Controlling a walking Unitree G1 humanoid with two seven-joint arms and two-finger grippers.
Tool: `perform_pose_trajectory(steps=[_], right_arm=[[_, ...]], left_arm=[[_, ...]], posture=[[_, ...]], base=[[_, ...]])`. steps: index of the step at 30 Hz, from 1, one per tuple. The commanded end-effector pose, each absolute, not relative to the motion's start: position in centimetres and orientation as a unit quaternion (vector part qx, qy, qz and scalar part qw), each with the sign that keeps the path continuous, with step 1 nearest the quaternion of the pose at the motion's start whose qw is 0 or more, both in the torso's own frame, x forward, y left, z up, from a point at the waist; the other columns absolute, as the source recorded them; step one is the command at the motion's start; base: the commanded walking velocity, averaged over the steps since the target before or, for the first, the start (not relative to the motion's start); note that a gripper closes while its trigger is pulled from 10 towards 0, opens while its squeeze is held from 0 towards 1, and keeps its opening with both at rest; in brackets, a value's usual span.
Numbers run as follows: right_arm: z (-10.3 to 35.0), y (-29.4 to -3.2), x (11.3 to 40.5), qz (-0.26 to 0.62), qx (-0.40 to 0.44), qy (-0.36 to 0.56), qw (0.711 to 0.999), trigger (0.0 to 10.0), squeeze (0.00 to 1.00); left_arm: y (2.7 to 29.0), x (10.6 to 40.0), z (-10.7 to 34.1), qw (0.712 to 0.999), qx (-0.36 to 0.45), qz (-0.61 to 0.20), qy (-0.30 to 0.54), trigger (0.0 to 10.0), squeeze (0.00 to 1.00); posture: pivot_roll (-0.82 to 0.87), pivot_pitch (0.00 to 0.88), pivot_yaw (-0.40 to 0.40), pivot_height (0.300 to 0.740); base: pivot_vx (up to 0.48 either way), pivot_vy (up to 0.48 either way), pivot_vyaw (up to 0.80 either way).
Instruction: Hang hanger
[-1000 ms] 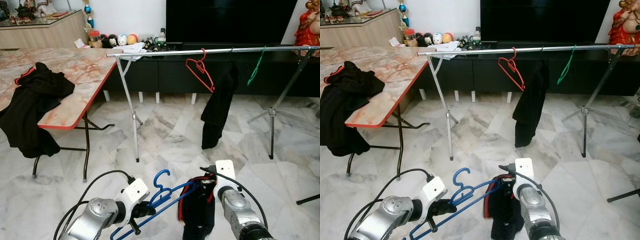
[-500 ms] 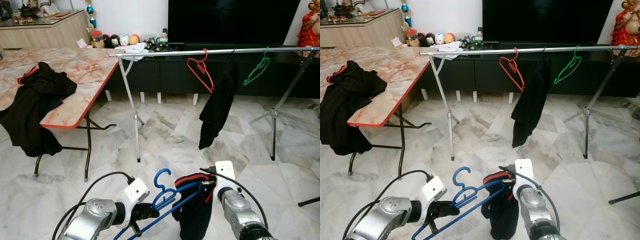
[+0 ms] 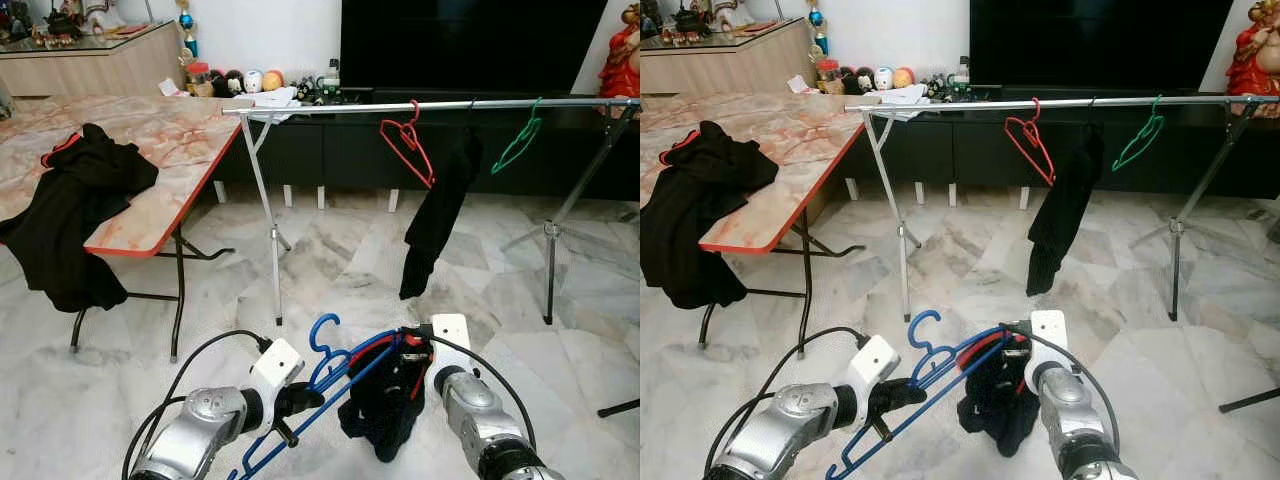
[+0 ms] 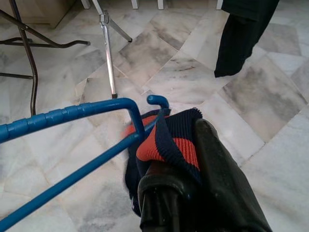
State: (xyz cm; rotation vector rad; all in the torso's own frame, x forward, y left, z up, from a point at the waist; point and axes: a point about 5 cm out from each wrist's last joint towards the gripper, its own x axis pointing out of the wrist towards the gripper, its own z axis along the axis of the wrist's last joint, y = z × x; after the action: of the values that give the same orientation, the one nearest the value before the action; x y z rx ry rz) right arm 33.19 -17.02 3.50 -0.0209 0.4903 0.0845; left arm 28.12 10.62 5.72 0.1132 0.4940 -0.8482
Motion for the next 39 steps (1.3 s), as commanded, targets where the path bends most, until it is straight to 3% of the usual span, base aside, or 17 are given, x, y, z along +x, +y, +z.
perform_pose_trajectory(steps=[1, 7, 16, 20, 27, 39], right_arm=[[4.6, -16.6, 33.9, 0.049, -0.002, 0.219, 0.974, 10.0, 0.00], [5.6, -16.5, 34.4, 0.072, -0.049, 0.187, 0.979, 10.0, 0.00], [5.8, -18.1, 34.6, 0.032, -0.063, 0.199, 0.977, 10.0, 0.00], [5.8, -18.1, 34.6, 0.032, -0.062, 0.198, 0.978, 10.0, 0.00], [5.8, -18.0, 34.6, 0.031, -0.054, 0.199, 0.978, 10.0, 0.00], [5.5, -17.6, 34.4, 0.037, -0.050, 0.204, 0.977, 10.0, 0.00]], left_arm=[[11.0, 28.5, 6.0, 0.883, 0.060, -0.403, 0.234, 10.0, 0.00], [10.9, 27.5, 6.0, 0.860, 0.042, -0.445, 0.247, 10.0, 0.00], [12.4, 25.8, 5.4, 0.811, 0.109, -0.493, 0.295, 10.0, 0.00], [12.0, 25.8, 5.8, 0.812, 0.095, -0.501, 0.286, 10.0, 0.00], [11.6, 27.4, 6.1, 0.845, 0.102, -0.453, 0.264, 10.0, 0.00], [11.1, 27.4, 6.4, 0.849, 0.081, -0.457, 0.253, 10.0, 0.00]], posture=[[0.00, 0.000, 0.032, 0.740], [0.01, 0.000, 0.033, 0.740], [0.02, 0.000, 0.025, 0.740], [0.01, 0.000, 0.025, 0.740], [0.01, 0.000, 0.023, 0.740], [0.02, 0.000, 0.026, 0.740]], base=[[0.000, 0.000, 0.00], [0.000, 0.000, 0.00], [0.000, 0.000, 0.00], [0.000, 0.000, 0.00], [0.000, 0.000, 0.00], [0.000, 0.000, 0.00]])
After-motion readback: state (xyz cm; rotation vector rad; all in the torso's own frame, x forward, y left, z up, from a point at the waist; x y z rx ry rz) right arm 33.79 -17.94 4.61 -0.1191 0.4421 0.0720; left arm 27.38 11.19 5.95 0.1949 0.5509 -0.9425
